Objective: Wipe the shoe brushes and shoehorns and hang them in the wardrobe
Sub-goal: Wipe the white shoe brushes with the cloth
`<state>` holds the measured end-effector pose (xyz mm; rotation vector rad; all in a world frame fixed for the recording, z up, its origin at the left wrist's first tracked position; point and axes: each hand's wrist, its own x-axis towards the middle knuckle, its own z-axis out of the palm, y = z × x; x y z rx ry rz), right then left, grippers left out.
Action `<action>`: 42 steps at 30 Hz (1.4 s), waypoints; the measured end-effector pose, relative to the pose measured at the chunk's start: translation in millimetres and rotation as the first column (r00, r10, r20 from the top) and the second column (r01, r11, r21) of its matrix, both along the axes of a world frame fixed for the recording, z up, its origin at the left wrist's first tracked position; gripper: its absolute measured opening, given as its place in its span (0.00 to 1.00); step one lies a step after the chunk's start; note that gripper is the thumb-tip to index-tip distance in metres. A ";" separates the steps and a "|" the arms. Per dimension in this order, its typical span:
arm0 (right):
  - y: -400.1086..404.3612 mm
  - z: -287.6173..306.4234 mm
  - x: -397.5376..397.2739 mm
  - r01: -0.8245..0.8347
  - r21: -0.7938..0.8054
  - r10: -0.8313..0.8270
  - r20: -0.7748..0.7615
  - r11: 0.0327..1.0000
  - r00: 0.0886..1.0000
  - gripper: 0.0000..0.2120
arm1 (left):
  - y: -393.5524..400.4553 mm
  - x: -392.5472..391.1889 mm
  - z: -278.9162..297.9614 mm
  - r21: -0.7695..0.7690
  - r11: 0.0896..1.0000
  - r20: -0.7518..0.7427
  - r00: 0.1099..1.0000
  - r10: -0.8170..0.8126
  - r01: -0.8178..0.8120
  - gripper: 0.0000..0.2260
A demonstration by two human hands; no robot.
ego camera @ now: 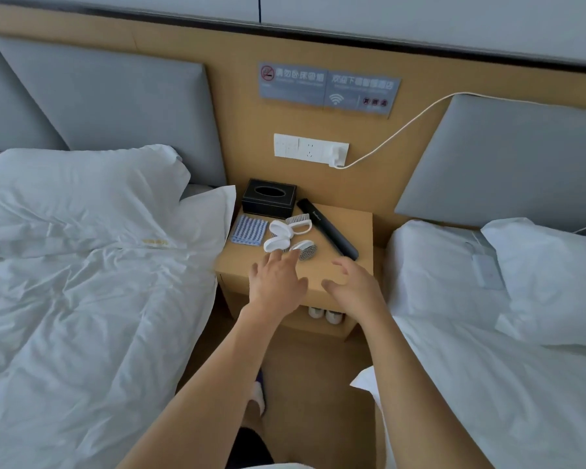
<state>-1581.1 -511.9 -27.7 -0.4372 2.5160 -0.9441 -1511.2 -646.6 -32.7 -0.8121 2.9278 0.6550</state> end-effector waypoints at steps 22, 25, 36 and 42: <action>-145.3 -77.5 -202.6 0.088 0.230 -0.134 0.196 0.969 0.971 0.23 | -168.2 -226.7 -95.0 0.184 0.977 0.120 0.984 -0.134 0.110 0.24; -155.4 -98.6 -212.5 0.056 0.248 -0.115 0.230 0.967 0.966 0.21 | -182.2 -234.7 -114.7 0.198 0.977 0.152 0.982 -0.114 0.083 0.24; -178.8 -180.8 -260.5 -0.051 0.374 -0.105 0.385 0.926 0.917 0.18 | -247.2 -239.4 -202.5 0.210 0.962 0.333 0.938 0.098 -0.175 0.22; -197.7 -231.6 -277.9 -0.021 0.436 -0.174 0.402 0.900 0.899 0.15 | -295.3 -255.0 -258.9 0.121 0.989 0.397 0.917 0.027 -0.082 0.20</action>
